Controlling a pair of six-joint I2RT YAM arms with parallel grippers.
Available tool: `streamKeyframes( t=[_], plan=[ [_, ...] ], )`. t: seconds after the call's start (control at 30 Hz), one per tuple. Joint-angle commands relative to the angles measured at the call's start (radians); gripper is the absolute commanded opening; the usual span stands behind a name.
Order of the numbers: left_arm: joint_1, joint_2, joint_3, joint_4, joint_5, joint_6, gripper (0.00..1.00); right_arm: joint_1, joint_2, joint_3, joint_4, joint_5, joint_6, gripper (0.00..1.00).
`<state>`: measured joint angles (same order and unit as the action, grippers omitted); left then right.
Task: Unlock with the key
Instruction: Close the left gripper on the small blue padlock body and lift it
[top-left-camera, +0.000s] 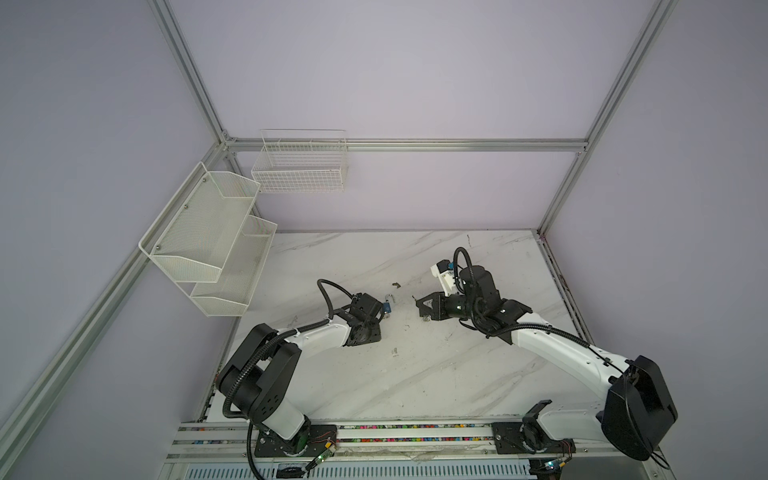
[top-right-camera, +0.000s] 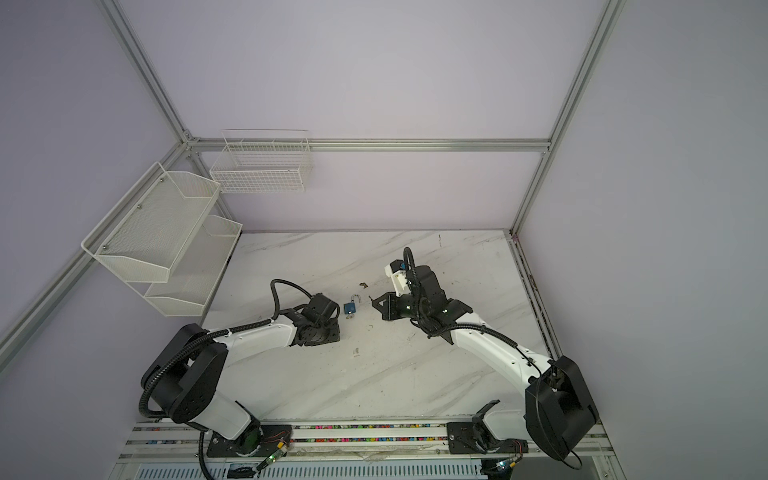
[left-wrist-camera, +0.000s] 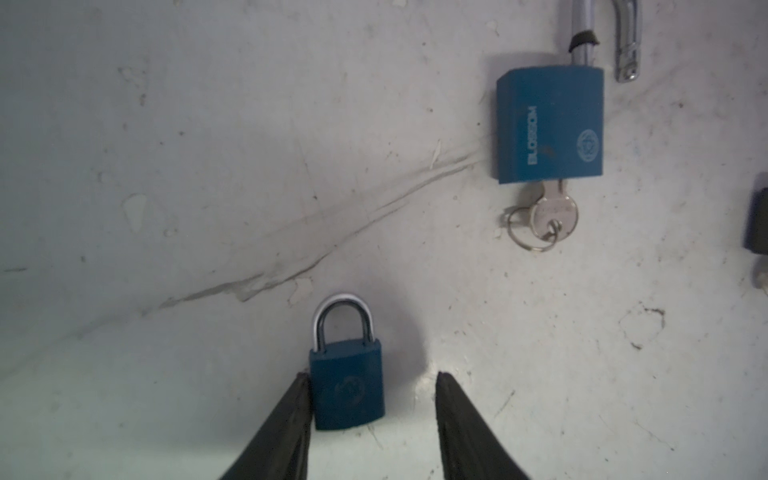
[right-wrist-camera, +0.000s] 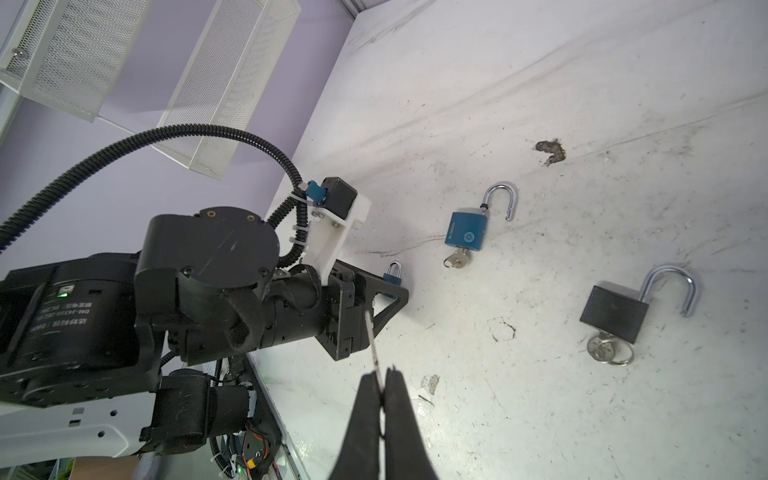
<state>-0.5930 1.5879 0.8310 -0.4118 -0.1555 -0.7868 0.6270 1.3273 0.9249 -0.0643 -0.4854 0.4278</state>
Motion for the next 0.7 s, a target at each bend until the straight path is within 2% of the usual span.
streamKeyframes(
  t=[0.0,0.33,0.67],
  plan=[
    [-0.015,0.051,0.063,-0.097,-0.065,-0.015,0.47,-0.001,-0.012,-0.009,-0.005,-0.010,-0.027,0.00],
    [-0.050,0.144,0.146,-0.193,-0.141,0.001,0.41,-0.001,-0.014,-0.008,-0.014,-0.011,-0.032,0.00],
    [-0.067,0.149,0.152,-0.216,-0.122,0.019,0.36,-0.001,-0.016,-0.008,-0.012,-0.009,-0.031,0.00]
  ],
)
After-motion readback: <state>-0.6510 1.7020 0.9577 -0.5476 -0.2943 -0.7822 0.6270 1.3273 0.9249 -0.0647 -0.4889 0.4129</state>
